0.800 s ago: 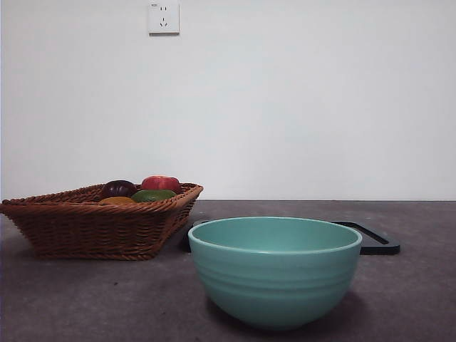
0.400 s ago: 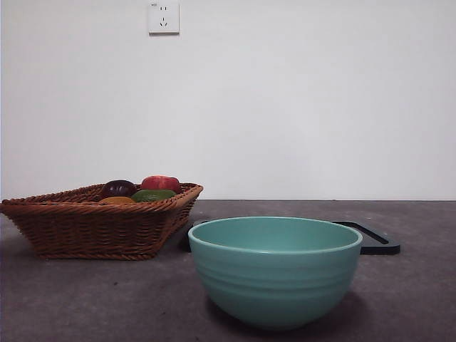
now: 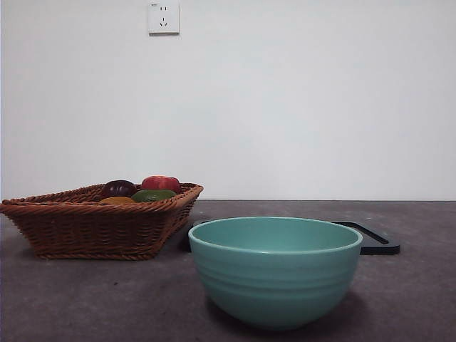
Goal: Pick up the wifruite, put it on the bowl, pick up the plate, put it on desk
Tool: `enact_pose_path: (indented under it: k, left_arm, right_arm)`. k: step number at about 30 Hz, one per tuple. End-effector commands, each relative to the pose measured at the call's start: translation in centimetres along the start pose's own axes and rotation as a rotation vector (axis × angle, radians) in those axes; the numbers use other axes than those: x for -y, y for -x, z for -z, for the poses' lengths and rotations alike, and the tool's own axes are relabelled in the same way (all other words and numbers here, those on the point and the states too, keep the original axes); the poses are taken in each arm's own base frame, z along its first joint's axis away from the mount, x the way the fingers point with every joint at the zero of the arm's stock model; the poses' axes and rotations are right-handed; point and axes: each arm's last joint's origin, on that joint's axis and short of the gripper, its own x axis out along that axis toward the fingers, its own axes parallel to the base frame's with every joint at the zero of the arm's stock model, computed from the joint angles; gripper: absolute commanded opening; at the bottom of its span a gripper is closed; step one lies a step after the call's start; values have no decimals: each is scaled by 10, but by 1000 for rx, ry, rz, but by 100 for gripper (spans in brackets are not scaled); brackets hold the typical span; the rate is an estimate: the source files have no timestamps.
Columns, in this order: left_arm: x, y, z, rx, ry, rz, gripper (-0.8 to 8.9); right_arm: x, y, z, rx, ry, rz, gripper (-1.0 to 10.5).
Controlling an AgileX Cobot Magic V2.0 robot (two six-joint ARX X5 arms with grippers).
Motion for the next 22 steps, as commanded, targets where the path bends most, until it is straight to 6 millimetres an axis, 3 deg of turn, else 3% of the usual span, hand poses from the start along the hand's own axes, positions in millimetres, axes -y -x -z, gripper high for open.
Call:
enact_pose_path:
  k: [1,10,22]
  left_arm:
    - [-1,1,5,27,18,-29,19]
    - [-3,0,26,4,17,-32,19]
    - [-3,2,28,-4,13,-32,19]
  right_arm:
    - [-1,2,-2,17,14,-11,17]
    - [-1,2,-2,17,14,-11,17]
    - [-1,2,-2,17,14,-12,17]
